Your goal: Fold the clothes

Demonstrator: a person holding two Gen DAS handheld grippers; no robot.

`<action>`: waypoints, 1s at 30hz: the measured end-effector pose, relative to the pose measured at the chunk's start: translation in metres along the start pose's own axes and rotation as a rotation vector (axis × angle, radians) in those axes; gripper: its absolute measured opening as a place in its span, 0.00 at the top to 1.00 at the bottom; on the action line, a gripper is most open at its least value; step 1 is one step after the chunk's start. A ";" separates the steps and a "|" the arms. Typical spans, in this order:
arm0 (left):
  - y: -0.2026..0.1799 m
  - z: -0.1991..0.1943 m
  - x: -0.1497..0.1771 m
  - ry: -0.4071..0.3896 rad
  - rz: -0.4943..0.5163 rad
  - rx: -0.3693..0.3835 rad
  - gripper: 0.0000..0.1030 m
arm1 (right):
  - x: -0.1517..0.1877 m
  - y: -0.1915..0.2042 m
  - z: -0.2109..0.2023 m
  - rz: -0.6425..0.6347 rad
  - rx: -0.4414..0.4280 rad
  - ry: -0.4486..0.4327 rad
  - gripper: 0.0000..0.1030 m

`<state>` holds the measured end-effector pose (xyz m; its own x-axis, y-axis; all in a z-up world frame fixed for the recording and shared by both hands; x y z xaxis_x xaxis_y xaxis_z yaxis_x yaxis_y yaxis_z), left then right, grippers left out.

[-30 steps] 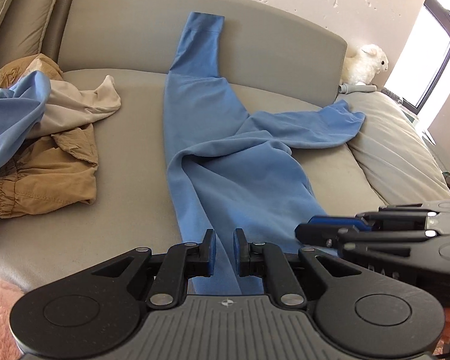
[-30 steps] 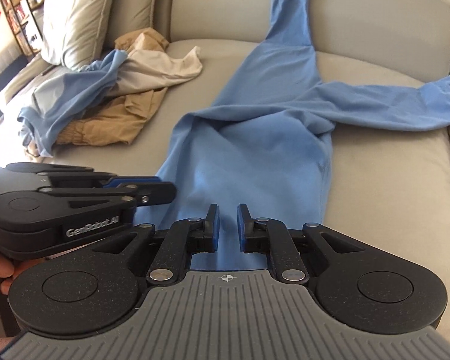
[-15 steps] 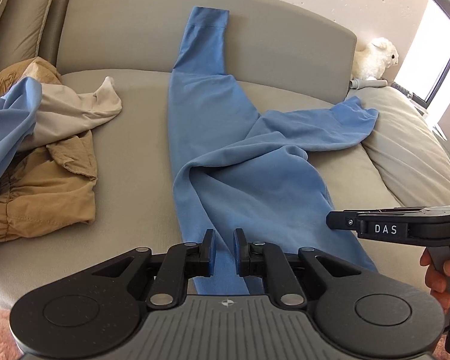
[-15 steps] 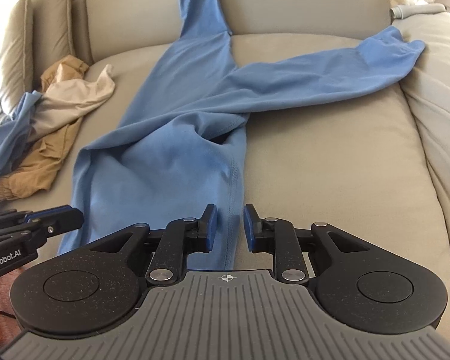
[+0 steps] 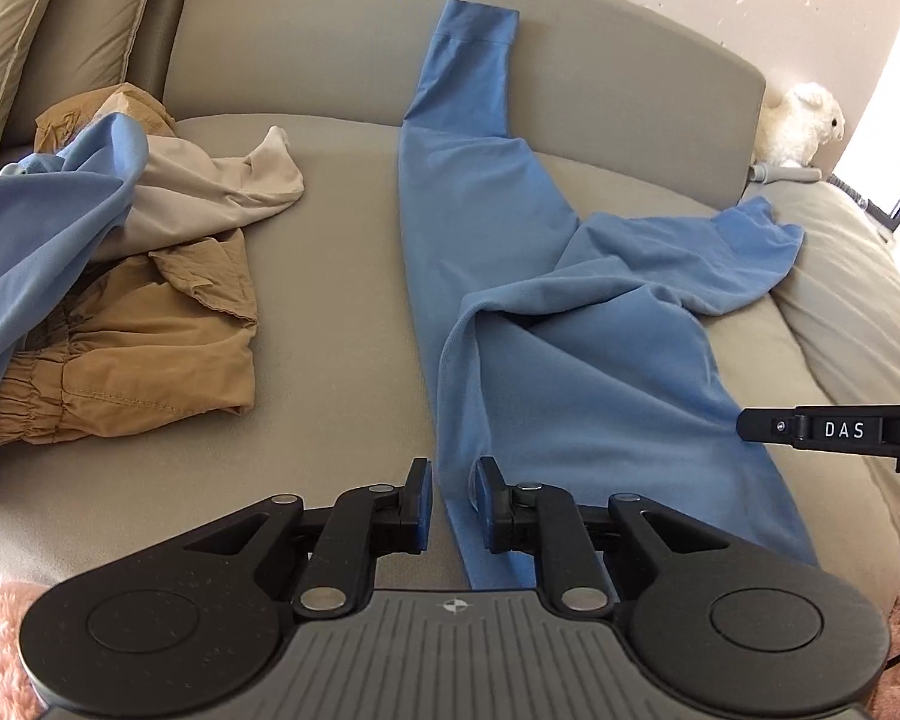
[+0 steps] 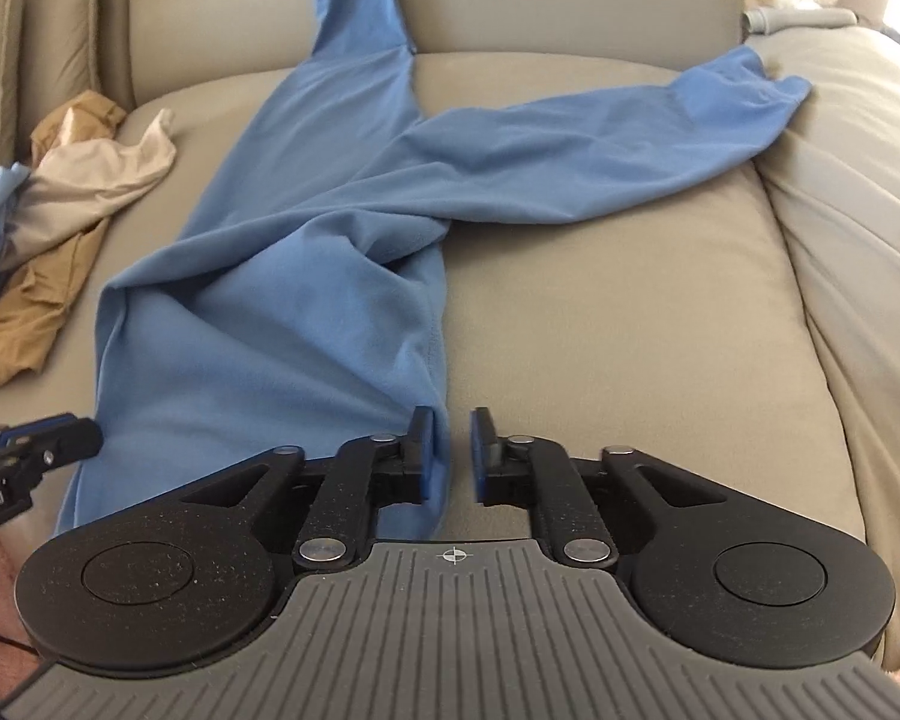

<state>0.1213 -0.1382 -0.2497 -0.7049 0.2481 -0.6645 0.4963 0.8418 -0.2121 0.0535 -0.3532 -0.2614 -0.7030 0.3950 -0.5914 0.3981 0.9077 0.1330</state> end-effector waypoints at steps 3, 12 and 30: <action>-0.013 0.005 -0.011 -0.023 0.051 0.035 0.84 | -0.014 0.001 -0.006 -0.028 -0.048 -0.050 0.73; -0.014 0.058 -0.036 0.006 0.113 0.006 0.85 | -0.024 0.056 0.041 -0.231 -0.170 0.026 0.94; -0.028 -0.007 -0.011 0.115 0.124 0.046 0.89 | -0.015 0.022 -0.017 -0.122 -0.196 0.053 0.83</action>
<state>0.1118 -0.1610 -0.2318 -0.6890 0.4039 -0.6018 0.6037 0.7793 -0.1682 0.0628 -0.3363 -0.2361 -0.7710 0.2831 -0.5704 0.1903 0.9572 0.2180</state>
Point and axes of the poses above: each gripper's, at about its wrist camera, not at the fingertips, and z roughly the way its jaws point, y to its left, x to its underside, the point moved 7 cm from there along z, roughly the way its jaws point
